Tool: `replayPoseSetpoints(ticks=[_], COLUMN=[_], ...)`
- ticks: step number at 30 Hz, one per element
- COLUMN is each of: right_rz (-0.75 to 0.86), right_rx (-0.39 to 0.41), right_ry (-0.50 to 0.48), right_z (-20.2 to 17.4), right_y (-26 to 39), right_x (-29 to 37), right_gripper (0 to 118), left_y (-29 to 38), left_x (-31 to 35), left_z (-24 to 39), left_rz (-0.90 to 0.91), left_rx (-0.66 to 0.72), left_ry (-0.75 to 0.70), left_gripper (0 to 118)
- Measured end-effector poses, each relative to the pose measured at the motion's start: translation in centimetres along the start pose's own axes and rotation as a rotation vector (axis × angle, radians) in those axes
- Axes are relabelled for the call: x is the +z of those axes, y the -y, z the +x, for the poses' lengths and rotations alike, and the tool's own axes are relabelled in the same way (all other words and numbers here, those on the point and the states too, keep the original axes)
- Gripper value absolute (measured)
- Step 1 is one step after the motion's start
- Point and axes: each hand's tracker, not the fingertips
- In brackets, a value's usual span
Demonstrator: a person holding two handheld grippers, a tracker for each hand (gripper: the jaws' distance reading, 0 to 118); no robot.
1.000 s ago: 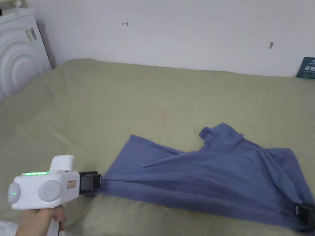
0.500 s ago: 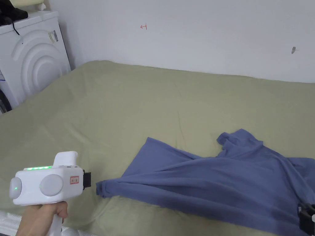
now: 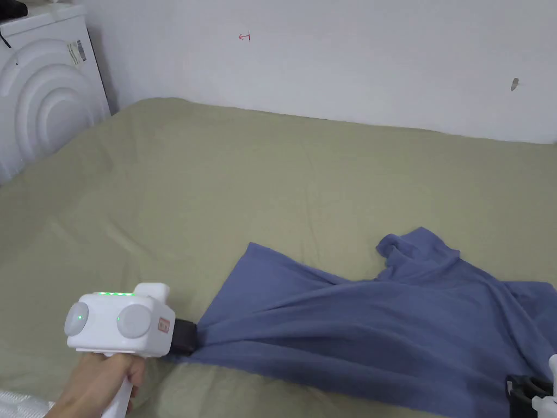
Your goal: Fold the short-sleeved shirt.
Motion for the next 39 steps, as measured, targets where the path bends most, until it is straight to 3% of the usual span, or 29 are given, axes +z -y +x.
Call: replayPoseSetpoints(ticks=[1,2,3,4,5,8,25,26,27,30,31,34,37,38,39], right_rz=[-0.005,-0.009,-0.009,-0.009,-0.008,-0.004,-0.146,-0.156,-0.184,-0.314,-0.197,-0.429,-0.358,-0.353,-0.336], right_rx=[0.001,0.004,0.007,0.011,0.012,0.003,0.017,0.015,0.011,0.046,0.08,0.153,0.148,0.153,0.177], right_ry=[-0.004,-0.004,-0.002,-0.002,0.001,0.002,0.075,0.057,0.04,0.035,0.061,0.043,0.074,0.059,0.011], right_z=[0.1,0.2,0.3,0.4,1.0,1.9,9.1,9.5,9.7,9.5,9.5,8.7,7.7,7.4,6.8], right_y=[-0.3,-0.5,-0.6,-1.0,-1.6,-3.7,-18.7,-19.1,-19.4,-19.1,-19.0,-17.2,-17.5,-17.5,-17.7], right_x=[-0.1,-0.4,-0.7,-1.2,-1.8,-3.5,-22.3,-23.0,-23.9,-26.5,-26.8,-29.5,-28.3,-27.6,-26.9], right_gripper=[0,0,0,0,0,0,0,5,29,74,118,103,102,96,81], left_y=[-0.1,0.2,0.0,-0.2,-0.4,-1.2,-0.1,0.0,0.1,-0.2,-0.3,-0.3,-0.5,-0.5,-0.4], left_x=[0.4,1.9,2.1,2.2,2.2,0.8,1.4,1.7,1.8,1.2,1.0,1.2,1.1,1.2,1.2], left_z=[0.1,0.8,1.0,1.2,1.5,1.6,0.3,0.8,1.0,-0.1,-0.6,0.2,0.5,0.7,0.8], left_rz=[0.028,0.039,0.033,0.046,0.04,0.041,0.053,0.054,0.052,0.051,0.05,0.047,0.039,0.037,0.037], left_rx=[0.006,-0.013,-0.006,0.026,0.009,-0.086,-0.016,-0.011,-0.005,-0.002,-0.002,-0.008,-0.013,-0.012,-0.015], left_ry=[-0.024,-0.023,0.052,0.076,0.054,-0.01,0.069,0.072,0.075,0.077,0.076,0.074,0.074,0.074,0.072], left_gripper=[80,79,69,37,15,13,13,13,13,13,13,13,13,13,13])
